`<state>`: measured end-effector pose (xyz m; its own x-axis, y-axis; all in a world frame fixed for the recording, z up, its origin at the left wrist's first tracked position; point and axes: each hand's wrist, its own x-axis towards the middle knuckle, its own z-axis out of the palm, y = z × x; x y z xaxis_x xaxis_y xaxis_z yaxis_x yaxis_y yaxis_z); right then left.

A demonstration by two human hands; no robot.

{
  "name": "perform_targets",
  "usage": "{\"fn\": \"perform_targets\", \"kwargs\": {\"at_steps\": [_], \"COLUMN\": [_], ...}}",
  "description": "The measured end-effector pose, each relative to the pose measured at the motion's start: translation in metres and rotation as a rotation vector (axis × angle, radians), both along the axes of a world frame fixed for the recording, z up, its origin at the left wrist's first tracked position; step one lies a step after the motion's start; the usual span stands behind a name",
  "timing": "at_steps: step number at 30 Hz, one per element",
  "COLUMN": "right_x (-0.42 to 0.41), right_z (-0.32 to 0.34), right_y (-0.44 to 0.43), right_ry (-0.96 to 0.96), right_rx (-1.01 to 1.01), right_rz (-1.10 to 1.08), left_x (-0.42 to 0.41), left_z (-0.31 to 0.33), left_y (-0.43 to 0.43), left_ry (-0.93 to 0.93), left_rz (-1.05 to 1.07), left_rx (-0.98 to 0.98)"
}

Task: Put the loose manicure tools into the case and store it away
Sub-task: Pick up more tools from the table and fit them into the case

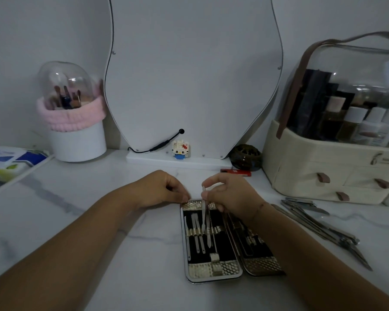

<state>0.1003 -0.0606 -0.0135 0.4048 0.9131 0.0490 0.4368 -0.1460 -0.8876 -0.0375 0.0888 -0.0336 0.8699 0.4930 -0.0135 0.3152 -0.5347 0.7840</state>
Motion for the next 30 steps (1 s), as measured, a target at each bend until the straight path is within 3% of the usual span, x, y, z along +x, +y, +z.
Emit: {"fn": "perform_targets", "kwargs": {"at_steps": [20,30], "right_x": [0.011,0.012], "right_z": [-0.007,-0.011], "right_y": [0.009,0.011], "right_ry": [-0.030,-0.298], "right_rx": [0.000,-0.013], "right_rz": [0.026,0.099], "left_x": [0.000,-0.001], "left_z": [0.001,0.000], "left_y": [-0.001,-0.001], "left_ry": [0.001,-0.001], "left_rz": [0.003,0.002], "left_rx": [-0.002,-0.007]}}
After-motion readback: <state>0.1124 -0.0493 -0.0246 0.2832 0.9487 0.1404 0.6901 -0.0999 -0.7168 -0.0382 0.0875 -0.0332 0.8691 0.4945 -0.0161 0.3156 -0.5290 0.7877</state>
